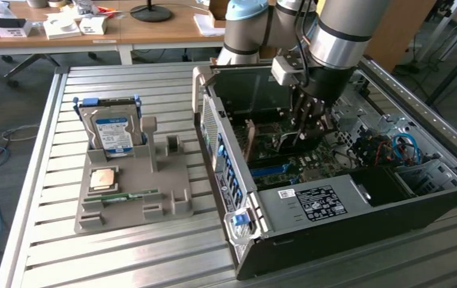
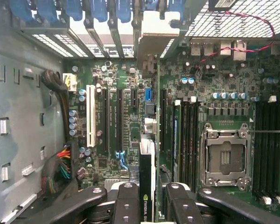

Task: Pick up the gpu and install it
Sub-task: 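Insert the gpu into the slot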

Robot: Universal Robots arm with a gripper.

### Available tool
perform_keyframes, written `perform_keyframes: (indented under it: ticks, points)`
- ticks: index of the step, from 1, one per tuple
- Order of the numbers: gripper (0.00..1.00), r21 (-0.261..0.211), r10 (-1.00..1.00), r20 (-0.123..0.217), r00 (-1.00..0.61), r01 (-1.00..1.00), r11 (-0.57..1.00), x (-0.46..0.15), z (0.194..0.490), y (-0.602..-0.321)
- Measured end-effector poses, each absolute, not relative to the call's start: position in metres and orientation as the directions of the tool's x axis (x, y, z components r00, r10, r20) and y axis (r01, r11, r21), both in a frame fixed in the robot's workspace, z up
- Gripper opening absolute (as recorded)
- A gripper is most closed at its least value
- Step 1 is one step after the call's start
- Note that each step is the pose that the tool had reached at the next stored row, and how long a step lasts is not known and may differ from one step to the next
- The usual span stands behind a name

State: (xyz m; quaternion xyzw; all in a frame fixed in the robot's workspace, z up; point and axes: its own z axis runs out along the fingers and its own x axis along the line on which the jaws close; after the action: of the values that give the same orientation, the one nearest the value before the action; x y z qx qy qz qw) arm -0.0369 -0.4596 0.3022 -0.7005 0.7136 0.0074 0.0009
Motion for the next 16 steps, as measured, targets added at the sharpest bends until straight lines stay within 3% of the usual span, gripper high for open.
perform_keyframes:
  ticks: [16]
  points:
    - [0.27, 0.009, -1.0, -0.012, -0.019, -1.0, 0.018, -0.043, 0.289, -0.46]
